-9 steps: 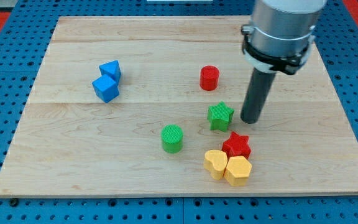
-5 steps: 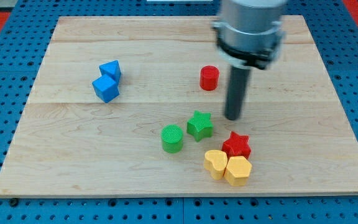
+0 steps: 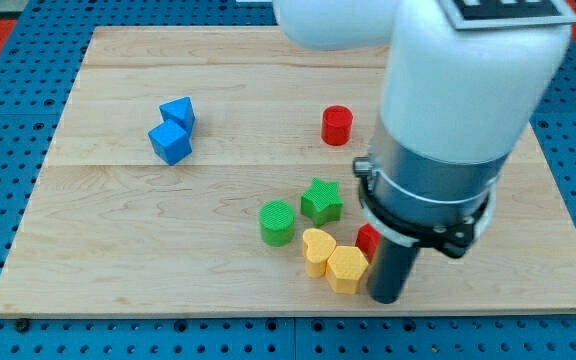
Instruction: Push the red star into the red circle
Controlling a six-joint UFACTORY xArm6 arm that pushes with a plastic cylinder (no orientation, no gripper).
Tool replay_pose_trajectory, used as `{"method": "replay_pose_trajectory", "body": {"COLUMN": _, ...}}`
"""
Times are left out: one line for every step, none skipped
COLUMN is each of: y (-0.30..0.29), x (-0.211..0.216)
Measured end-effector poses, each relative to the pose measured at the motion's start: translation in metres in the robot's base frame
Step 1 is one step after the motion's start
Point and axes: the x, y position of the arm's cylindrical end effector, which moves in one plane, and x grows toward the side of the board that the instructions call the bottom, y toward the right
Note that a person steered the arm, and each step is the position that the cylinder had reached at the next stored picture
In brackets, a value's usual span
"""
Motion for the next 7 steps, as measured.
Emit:
{"method": "replay_pose_trajectory", "body": {"y": 0.004, "x": -0.017}}
{"method": "replay_pose_trajectory", "body": {"y": -0.001, "x": -0.053}}
{"method": "replay_pose_trajectory", "body": {"y": -0.011, "x": -0.104}}
{"method": "replay_pose_trajectory", "body": {"y": -0.011, "x": -0.137}}
{"method": "replay_pose_trajectory", "body": {"y": -0.017, "x": -0.177}}
{"method": "replay_pose_trajectory", "body": {"y": 0.019, "x": -0.138}}
{"method": "replay_pose_trajectory", "body": {"y": 0.012, "x": -0.073}}
